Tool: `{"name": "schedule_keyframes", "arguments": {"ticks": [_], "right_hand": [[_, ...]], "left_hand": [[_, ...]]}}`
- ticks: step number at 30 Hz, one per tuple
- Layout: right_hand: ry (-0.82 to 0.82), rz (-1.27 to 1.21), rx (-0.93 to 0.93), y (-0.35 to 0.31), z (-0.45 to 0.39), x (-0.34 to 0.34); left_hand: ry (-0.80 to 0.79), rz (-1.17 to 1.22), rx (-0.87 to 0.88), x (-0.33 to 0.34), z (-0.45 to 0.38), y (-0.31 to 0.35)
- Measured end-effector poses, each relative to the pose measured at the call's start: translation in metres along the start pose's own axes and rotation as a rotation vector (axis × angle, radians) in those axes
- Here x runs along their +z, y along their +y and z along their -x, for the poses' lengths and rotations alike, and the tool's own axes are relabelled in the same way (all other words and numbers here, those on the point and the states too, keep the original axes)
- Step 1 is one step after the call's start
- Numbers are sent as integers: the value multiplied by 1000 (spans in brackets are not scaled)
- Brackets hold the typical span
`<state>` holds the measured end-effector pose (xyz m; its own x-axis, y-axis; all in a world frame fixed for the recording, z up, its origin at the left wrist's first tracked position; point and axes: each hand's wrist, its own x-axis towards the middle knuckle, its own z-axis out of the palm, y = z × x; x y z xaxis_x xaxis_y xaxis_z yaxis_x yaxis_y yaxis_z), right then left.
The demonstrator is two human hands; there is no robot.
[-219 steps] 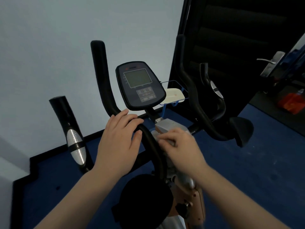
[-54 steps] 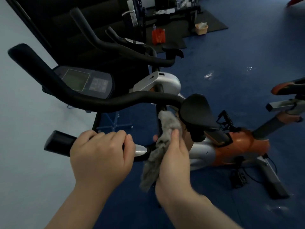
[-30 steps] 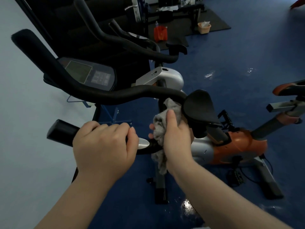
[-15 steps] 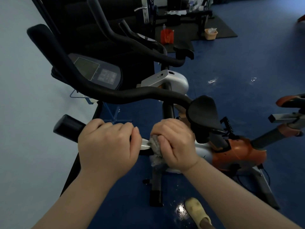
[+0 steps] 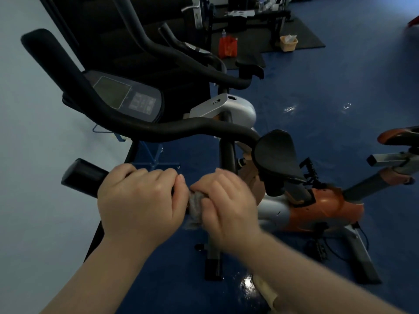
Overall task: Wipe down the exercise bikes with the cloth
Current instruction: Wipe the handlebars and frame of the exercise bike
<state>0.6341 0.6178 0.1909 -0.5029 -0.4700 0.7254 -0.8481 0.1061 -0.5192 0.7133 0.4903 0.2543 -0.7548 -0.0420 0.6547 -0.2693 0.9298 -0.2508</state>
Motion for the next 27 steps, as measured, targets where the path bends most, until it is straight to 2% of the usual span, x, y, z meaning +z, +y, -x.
{"name": "schedule_keyframes", "arguments": {"ticks": [2,4,6,9,14,18,24,27], "right_hand": [[-71,-117,107,9,-15,-13],[-19,-216,364,4,-26,-13],[-16,-203,555,-9,-37,-9],[99,-239,711,-28,-27,-8],[240,-514,918,-73,-3,10],[210,-310,932,-31,-32,6],[157,-361,681,-53,11,11],[66,-320,815,-21,-22,1]], "left_hand": [[-3,12,3,-1,0,0],[3,11,-5,-1,1,1],[10,13,-9,-1,0,2],[3,20,-2,0,-2,0],[5,21,-10,0,2,1],[10,27,-14,0,1,1],[14,30,-19,0,3,1],[21,26,-16,-1,0,1]]}}
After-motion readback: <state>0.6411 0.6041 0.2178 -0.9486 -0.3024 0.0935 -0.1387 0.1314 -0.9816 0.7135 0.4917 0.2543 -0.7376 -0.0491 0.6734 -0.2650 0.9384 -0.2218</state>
